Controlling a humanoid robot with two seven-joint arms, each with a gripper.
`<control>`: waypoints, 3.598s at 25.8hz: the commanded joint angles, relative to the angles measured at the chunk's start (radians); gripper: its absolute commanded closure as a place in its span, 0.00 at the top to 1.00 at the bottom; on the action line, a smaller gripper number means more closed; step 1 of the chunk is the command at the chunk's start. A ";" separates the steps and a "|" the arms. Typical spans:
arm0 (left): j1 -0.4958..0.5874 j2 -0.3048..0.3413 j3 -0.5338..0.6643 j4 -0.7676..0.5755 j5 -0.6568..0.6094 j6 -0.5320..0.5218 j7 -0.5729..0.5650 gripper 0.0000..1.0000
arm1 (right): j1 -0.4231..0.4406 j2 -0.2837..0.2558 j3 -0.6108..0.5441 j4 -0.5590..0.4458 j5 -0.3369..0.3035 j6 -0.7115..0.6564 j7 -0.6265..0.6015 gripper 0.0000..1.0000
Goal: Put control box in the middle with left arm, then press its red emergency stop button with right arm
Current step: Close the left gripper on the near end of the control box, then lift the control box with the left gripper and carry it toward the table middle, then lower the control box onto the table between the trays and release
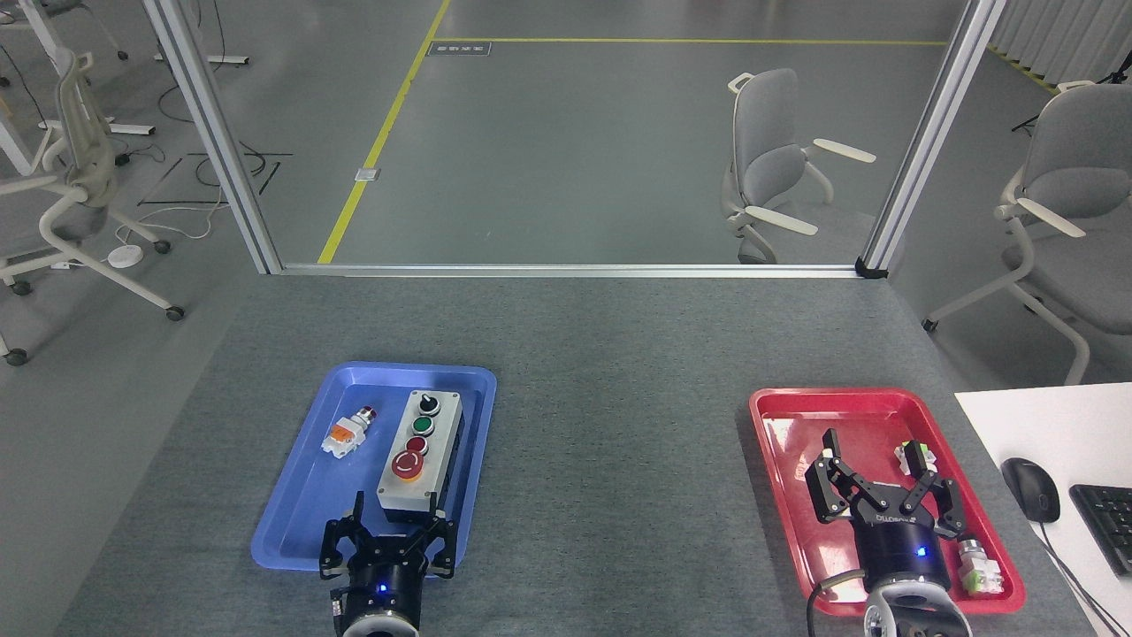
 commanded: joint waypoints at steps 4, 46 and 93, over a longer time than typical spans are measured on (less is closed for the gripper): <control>-0.029 0.001 0.000 0.040 0.062 -0.040 -0.006 0.95 | 0.002 -0.002 0.000 0.000 0.000 0.000 0.000 0.98; -0.118 0.085 -0.011 -0.069 0.368 -0.260 -0.006 0.00 | -0.002 0.012 0.001 0.002 0.000 0.000 0.000 0.98; -0.287 -0.065 -0.703 0.288 0.349 -0.094 -0.109 0.91 | -0.020 0.003 -0.002 -0.005 0.000 -0.033 -0.002 0.98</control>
